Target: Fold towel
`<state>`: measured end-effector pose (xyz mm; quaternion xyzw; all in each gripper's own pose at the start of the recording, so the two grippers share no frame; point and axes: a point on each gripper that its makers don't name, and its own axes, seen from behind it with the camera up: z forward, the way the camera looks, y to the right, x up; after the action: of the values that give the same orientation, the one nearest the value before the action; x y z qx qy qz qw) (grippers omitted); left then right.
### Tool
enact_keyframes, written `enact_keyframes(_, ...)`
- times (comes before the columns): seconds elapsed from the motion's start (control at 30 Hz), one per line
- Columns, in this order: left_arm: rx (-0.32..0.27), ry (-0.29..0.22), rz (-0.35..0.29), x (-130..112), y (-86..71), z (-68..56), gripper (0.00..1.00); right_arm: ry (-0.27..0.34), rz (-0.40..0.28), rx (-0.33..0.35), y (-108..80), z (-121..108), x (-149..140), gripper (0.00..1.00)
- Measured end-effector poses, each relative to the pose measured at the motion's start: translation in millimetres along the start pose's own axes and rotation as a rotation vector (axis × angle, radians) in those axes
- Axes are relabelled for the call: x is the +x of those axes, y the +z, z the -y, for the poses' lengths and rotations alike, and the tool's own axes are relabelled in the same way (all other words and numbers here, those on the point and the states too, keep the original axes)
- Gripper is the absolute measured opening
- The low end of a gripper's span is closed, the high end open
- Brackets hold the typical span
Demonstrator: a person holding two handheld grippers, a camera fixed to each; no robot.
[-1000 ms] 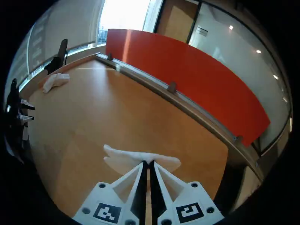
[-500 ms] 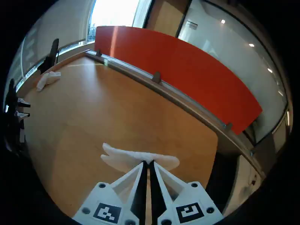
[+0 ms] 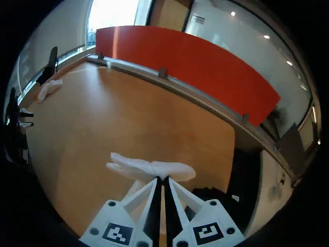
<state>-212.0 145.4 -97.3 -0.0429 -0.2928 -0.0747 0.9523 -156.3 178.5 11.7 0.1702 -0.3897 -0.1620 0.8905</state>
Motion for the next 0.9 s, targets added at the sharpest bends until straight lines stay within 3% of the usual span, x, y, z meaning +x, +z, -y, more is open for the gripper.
enact_keyframes(0.47, -0.007, 0.019, 0.009, -4.6, -3.7, -3.8, 0.97, 0.146, 0.117, -0.013, -3.5, -6.9, -101.2, 0.04)
enact_keyframes(0.9, 0.004, 0.02, 0.017, -9.7, -7.8, -0.8, 0.97, 0.212, 0.2, -0.038, 5.4, -12.5, -158.2, 0.04)
